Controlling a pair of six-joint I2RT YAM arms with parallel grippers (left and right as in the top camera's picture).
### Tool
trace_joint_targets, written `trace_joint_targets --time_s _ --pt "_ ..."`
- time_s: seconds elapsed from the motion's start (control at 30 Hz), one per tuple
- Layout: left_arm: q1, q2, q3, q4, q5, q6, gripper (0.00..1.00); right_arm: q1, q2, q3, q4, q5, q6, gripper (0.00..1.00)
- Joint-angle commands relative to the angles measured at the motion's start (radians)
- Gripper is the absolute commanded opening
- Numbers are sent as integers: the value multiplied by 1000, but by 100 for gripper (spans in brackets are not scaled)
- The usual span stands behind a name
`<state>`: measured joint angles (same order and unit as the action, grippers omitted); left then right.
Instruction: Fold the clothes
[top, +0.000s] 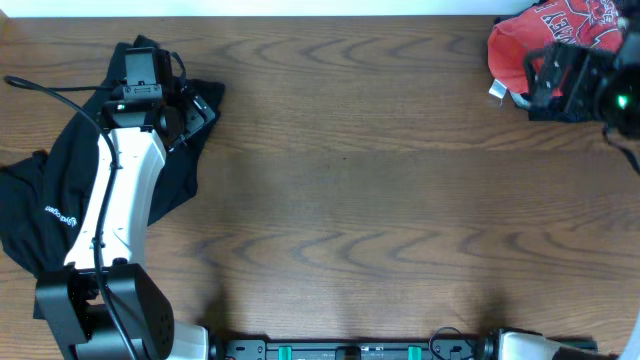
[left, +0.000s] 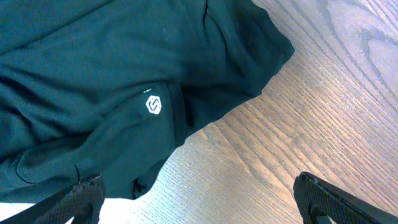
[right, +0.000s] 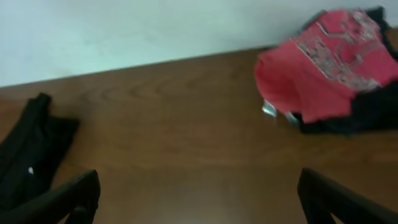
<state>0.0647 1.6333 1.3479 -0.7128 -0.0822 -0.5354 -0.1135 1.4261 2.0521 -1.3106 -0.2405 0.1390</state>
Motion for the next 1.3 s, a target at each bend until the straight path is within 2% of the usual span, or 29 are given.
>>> trace_joint_targets --time_s 0.0,0.17,0.3,0.4,0.63,0.7,0.8,0.97,1.27 --pt "2 13 -7 0 -5 -5 98 2 -27 -3 -23 82 -15 99" --pt "2 13 -7 0 -5 -5 98 3 -25 -59 -23 84 -107 99" --pt "2 13 -7 0 -5 -5 98 3 -47 -219 100 83 -108 99" --pt "2 13 -7 0 -5 -5 98 3 -121 -458 320 52 -108 99" --pt "2 13 -7 0 -5 -5 98 5 -387 -1174 989 -66 -106 99" --pt "2 13 -7 0 -5 -5 98 14 -473 -1352 1145 -66 -107 99" --pt "2 13 -7 0 -5 -5 98 34 -610 -1572 1292 -50 -107 99" --pt "2 13 -7 0 -5 -5 98 78 -851 -1815 1372 -2 -62 99" --pt "2 13 -7 0 -5 -5 98 104 -1159 -2032 1359 31 -41 99"
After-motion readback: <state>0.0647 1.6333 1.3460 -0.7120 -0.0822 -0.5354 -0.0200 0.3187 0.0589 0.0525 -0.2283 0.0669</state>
